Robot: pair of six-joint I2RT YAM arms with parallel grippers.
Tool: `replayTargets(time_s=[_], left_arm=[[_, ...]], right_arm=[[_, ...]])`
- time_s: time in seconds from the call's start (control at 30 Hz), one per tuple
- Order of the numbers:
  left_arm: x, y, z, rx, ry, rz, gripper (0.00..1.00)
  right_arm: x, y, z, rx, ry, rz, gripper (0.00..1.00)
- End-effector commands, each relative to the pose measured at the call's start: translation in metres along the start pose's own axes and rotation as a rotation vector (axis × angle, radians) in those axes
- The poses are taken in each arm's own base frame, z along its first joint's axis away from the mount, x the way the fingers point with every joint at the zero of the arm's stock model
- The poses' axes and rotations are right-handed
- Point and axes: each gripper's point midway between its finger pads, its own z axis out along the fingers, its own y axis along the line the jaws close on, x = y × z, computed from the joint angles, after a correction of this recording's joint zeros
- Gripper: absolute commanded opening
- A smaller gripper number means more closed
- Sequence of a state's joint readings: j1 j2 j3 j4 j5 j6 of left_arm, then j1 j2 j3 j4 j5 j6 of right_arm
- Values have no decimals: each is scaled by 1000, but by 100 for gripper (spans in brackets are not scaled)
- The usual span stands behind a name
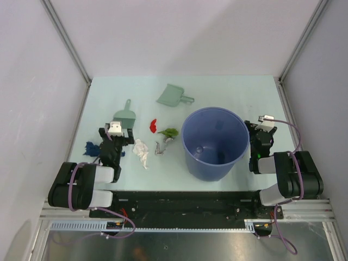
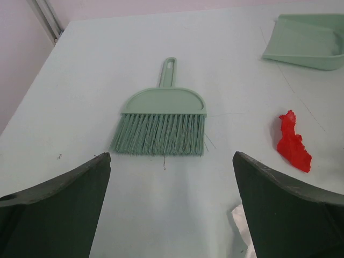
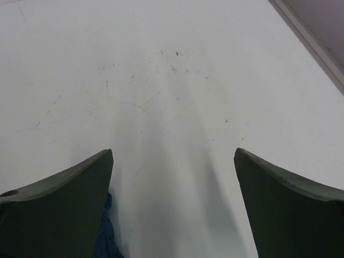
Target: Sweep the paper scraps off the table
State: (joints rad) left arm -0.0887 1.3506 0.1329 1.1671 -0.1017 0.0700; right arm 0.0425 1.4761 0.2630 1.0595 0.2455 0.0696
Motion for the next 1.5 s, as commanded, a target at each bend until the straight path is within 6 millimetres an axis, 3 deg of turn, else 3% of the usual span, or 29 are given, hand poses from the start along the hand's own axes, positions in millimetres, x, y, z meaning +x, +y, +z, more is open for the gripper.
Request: replayTargets(time_s=[0.0,0.13,0.2,0.27,0.3,0.33,0.37,0.4,0.43,0.47,0.5,0.53,0.57,0.6,0.63,0.67,0.73,0.77,0.8,0.87,0.9,0.93,0.97,1.13,1.23,1.27,1.33,1.37,1.47], left_arm=[[-25,4,8,-22,-83,-21,100],[-25,4,8,-21,-81,-22,100],[-25,5,8,-21,-81,-22,100],[-29,4,7,-16,-50,-13,100],[-49,8,21,-33,-53,-20,100],[-52,9,29,-41,-6,-31,100],[-31,12,31,-35,134,-5,100],[-60,3,49,30,110,24,100],[-66,3,53,43,134,57,100],[-57,1,50,59,214,69,100],[-82,-8,56,122,186,81,100],[-87,-14,55,171,203,109,100],[-76,-20,45,218,290,112,100],[-98,-32,46,298,268,109,100],[-101,-37,40,338,290,122,100],[-94,-40,28,372,359,122,100],[-119,-49,19,448,338,141,100],[-115,-53,6,482,390,140,100],[-127,-56,3,504,378,146,100],[-134,-63,-14,557,390,148,100],[-139,-66,-18,573,381,147,100],[-143,-73,-24,607,374,137,100],[-147,-75,-31,622,367,133,100],[-154,-84,-43,676,380,94,100],[-153,-86,-43,679,399,76,100],[-153,-87,-42,681,400,74,100],[-155,-86,-43,680,400,76,100],[-157,-86,-44,677,396,78,100],[-165,-82,-46,663,383,96,100]], right_arm=[[-7,-1,2,1,-27,-2,100],[-10,-1,0,2,-36,-2,100],[-22,-9,-2,69,-58,16,100],[-41,-12,-13,98,-53,20,100],[-54,-9,-16,92,-54,92,100],[-81,-15,-12,99,-75,147,100],[-86,-9,-20,49,-16,181,100],[-96,-11,-23,57,1,256,97],[-111,-13,-27,71,52,270,96],[-130,-10,-37,57,42,288,95],[-140,-5,-42,37,58,291,92],[-140,0,-52,16,116,278,92],[-169,22,-58,-85,97,275,91],[-181,33,-65,-132,103,266,91],[-173,39,-73,-152,177,234,92],[-200,67,-86,-259,169,215,95],[-185,82,-97,-302,292,151,100],[-200,91,-103,-335,290,134,100],[-197,104,-110,-377,320,109,100],[-178,107,-115,-362,421,37,100],[-184,113,-120,-364,423,3,100],[-165,109,-123,-325,507,-53,100],[-162,101,-123,-271,515,-96,100],[-138,109,-155,-333,634,-189,98],[-134,110,-166,-356,656,-227,79],[-132,109,-166,-355,664,-238,56],[-132,108,-166,-350,659,-249,37],[-134,109,-166,-357,653,-249,19],[-159,124,-167,-428,569,-221,0]])
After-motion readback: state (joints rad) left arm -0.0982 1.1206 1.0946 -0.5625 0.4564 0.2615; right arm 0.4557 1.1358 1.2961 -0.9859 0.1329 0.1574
